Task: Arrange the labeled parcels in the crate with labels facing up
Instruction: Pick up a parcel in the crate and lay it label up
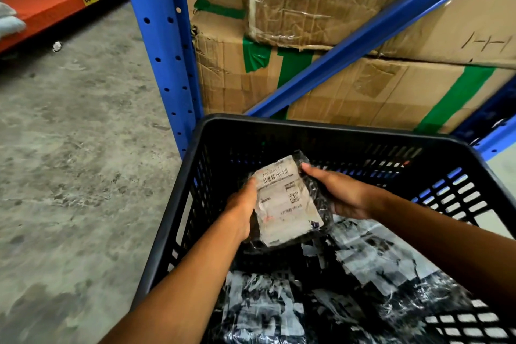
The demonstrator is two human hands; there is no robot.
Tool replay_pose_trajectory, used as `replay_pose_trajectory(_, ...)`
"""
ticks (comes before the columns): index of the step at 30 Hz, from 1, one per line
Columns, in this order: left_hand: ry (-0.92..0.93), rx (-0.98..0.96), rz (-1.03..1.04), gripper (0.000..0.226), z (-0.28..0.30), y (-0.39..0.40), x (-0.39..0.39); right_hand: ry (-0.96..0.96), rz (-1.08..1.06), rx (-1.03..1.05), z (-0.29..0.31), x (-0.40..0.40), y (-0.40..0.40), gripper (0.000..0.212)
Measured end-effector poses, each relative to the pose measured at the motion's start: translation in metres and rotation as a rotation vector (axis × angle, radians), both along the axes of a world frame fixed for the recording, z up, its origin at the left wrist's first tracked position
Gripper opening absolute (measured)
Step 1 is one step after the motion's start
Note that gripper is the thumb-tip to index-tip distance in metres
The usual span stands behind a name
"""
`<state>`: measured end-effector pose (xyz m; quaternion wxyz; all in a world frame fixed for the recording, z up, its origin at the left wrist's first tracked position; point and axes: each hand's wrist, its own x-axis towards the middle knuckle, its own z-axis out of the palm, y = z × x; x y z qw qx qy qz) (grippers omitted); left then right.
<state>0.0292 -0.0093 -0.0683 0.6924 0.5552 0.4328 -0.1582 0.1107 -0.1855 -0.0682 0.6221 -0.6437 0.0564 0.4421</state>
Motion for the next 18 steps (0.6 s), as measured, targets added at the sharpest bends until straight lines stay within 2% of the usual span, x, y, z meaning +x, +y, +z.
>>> replay_pose_trajectory(2, 0.025, 0.125, -0.031, 0.055, -0.009, 0.002, 0.001, -0.037, 0.025, -0.16, -0.007, -0.006, 0.002, 0.042)
replay_pose_trajectory(5, 0.033, 0.316, -0.103, 0.047, -0.018, 0.006, 0.002, -0.09, 0.201, -0.414, -0.015, -0.019, 0.007, 0.035)
replay_pose_trajectory(11, 0.105, 0.581, -0.284, 0.045, -0.036, 0.012, 0.014, -0.099, 0.245, -0.586, -0.031, -0.033, 0.039, 0.04)
replay_pose_trajectory(15, 0.165, 0.706, -0.382, 0.052, -0.05, 0.012, 0.019, -0.155, 0.232, -0.649, -0.042, -0.035, 0.055, 0.026)
replay_pose_trajectory(18, 0.177, 0.75, -0.448, 0.052, -0.063, 0.014, 0.018, -0.263, 0.381, -0.747, -0.05, -0.037, 0.063, 0.043)
